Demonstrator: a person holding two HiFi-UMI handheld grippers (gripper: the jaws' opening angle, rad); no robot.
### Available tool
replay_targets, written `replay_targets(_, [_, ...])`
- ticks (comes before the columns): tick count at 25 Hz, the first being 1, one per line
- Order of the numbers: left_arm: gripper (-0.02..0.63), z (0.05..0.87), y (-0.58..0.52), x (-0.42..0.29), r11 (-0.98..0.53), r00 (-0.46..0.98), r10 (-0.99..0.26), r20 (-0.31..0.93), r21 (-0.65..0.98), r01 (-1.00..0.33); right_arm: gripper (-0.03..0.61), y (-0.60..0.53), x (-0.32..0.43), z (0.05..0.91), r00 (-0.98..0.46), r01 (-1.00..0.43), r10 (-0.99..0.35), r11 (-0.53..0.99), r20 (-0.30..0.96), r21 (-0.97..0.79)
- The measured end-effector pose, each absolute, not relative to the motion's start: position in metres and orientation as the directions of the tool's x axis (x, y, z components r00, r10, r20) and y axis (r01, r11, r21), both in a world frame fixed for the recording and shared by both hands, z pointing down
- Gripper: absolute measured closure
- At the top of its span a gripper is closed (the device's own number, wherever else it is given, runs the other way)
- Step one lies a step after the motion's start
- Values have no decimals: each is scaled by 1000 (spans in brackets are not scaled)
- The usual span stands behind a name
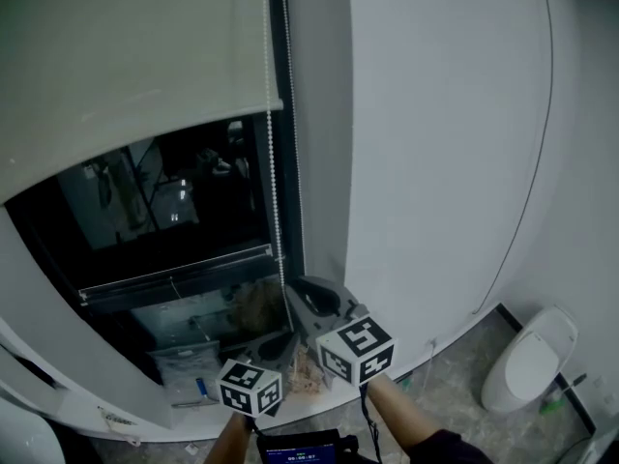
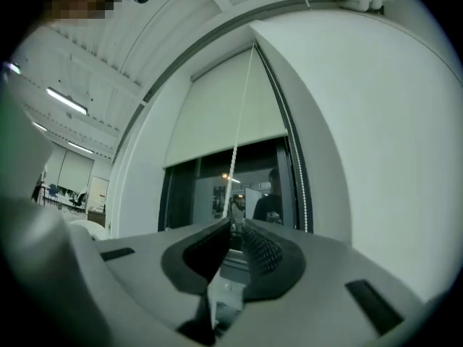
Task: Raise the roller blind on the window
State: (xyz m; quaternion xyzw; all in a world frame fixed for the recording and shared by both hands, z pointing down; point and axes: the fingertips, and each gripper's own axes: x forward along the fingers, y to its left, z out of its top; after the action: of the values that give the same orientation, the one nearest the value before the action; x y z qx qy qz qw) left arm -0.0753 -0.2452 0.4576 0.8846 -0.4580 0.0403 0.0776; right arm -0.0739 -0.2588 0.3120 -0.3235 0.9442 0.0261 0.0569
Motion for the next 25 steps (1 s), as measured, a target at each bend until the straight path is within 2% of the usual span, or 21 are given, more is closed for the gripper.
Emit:
replay_targets(3, [604, 473, -245, -82, -554, 567, -808, 163, 120, -824, 520, -257, -80, 296, -805, -584, -577, 812, -139, 15])
replay_targets(6, [604, 485, -248, -88, -548, 565, -804, 185, 138, -825, 514, -250, -84, 289, -817, -559, -551, 829, -168, 2])
replay_targets(11, [604, 505, -239, -76, -564, 587, -782, 211, 163, -810, 517, -259, -88, 291, -790, -604, -597, 797, -140, 15])
replay_targets(12, [604, 507, -236, -74, -566, 592, -779, 209, 173, -806, 552, -260, -87, 292, -785, -611, -604, 791, -137, 16])
replay_targets(13, [604, 507, -234, -73, -568, 596, -778, 201, 182, -803, 555, -258, -86, 292, -781, -617, -609, 787, -140, 20])
replay_targets(18, [601, 489, -232, -89, -563, 589, -799, 120, 193, -804, 558, -254, -77, 293, -759, -645, -630, 761, -166, 65])
replay_targets(25, [601, 381, -233, -116, -585, 579, -810, -91, 163, -794, 559, -254, -82, 342, -768, -640, -635, 767, -80, 52])
